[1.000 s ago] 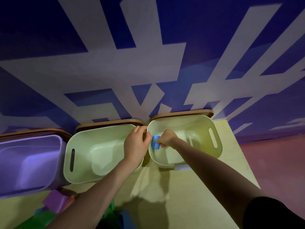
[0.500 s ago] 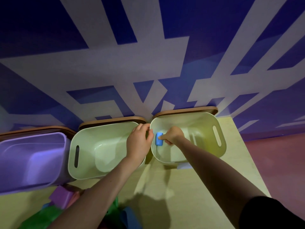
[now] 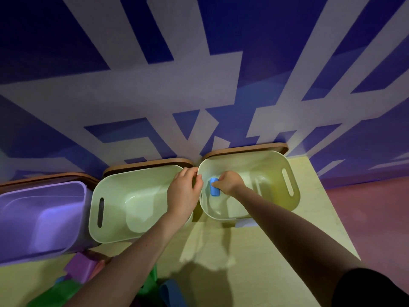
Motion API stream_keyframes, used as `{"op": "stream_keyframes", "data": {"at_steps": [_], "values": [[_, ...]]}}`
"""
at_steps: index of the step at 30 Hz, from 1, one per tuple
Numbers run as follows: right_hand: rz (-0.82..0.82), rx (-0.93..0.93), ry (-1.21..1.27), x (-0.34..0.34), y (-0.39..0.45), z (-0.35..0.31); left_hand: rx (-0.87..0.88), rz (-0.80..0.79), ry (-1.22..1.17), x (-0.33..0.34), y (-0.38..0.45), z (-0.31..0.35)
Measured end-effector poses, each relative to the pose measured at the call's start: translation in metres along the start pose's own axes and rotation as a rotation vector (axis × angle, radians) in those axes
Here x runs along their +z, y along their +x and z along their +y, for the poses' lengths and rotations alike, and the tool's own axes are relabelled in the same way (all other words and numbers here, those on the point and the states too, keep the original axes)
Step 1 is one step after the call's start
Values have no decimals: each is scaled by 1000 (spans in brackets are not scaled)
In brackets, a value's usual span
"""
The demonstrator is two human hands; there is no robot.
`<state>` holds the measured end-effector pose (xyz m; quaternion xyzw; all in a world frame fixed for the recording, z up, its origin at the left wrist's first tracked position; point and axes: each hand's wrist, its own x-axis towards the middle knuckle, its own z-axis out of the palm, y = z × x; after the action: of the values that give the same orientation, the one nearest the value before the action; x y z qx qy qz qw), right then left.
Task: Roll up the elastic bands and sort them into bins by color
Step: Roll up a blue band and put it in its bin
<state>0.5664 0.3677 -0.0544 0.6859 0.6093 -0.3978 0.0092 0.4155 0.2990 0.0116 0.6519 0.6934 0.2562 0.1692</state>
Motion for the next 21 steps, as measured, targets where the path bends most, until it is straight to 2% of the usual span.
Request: {"op": "stream_keyframes", "data": {"at_steps": [10,21], "values": [[-15,91,162,-3,2,3,2,5,-20,2,1,-2],[-41,130,187,-4,5,1,-3,0,-23,2,1,-3]]}}
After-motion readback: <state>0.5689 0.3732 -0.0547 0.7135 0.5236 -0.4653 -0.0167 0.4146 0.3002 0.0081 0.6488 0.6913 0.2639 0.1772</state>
